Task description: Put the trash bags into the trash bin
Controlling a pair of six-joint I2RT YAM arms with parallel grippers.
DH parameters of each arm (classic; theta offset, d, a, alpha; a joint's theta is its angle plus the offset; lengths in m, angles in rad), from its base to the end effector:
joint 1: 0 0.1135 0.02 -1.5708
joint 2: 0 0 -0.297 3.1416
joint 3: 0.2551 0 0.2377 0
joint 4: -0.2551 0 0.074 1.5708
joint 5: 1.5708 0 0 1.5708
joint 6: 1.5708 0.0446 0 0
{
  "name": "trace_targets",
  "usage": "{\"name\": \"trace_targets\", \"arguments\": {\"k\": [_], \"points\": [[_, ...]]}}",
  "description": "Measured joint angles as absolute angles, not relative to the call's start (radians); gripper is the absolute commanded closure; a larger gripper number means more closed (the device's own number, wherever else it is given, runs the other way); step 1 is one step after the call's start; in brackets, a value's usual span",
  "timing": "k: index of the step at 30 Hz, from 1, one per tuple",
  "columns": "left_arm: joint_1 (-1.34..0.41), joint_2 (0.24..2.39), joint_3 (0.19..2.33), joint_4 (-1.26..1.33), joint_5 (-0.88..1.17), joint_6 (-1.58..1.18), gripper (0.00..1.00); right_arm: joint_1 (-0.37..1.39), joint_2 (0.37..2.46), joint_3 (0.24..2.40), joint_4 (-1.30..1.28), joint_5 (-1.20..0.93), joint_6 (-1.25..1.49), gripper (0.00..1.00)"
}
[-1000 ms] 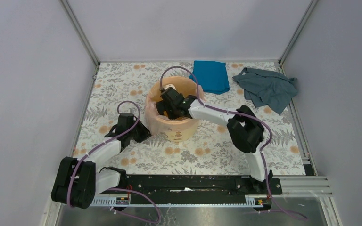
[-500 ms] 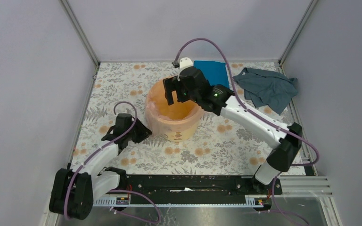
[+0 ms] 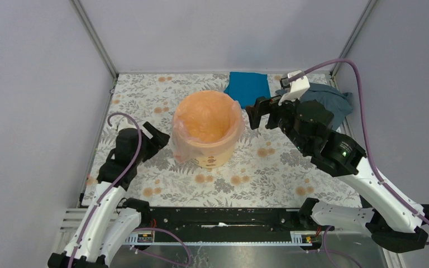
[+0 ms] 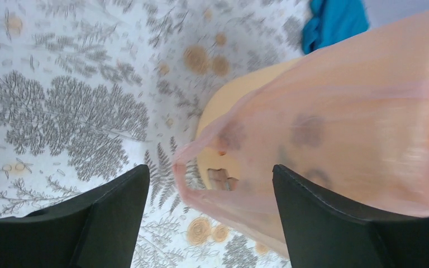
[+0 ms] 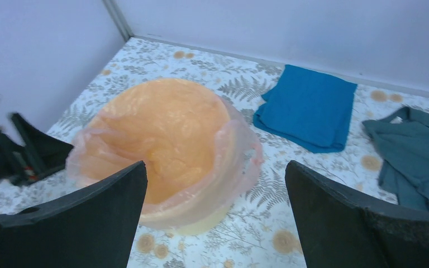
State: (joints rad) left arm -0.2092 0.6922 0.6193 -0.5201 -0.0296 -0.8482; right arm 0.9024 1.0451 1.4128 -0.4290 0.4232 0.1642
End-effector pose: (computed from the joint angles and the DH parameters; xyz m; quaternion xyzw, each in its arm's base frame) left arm 0.1210 -0.0243 0.2799 -0.2839 0.8359 -0.2256 0.4121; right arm 0.1250 0.1287 0.5020 -0.1227 0.7161 0.2088 0.6546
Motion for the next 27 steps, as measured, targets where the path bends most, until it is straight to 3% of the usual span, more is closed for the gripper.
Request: {"name": "trace_targets", "arguments": {"k": [4,17,27], "points": [[-0.209,0.666,0.76,-0.568,-0.061,-0.796,0.01,0.902,1.002,1.354,-0.438,0.478,0.153,0.0],[-0.208,0.682,1.451,-0.496,0.099,-0.41,0.01,0.902,0.883,1.441,-0.534,0.497,0.115,0.0],[-0.208,0.665,1.527,-0.394,0.155,-0.31,0.01,0.902,0.798,1.497,-0.514,0.523,0.09,0.0]]}}
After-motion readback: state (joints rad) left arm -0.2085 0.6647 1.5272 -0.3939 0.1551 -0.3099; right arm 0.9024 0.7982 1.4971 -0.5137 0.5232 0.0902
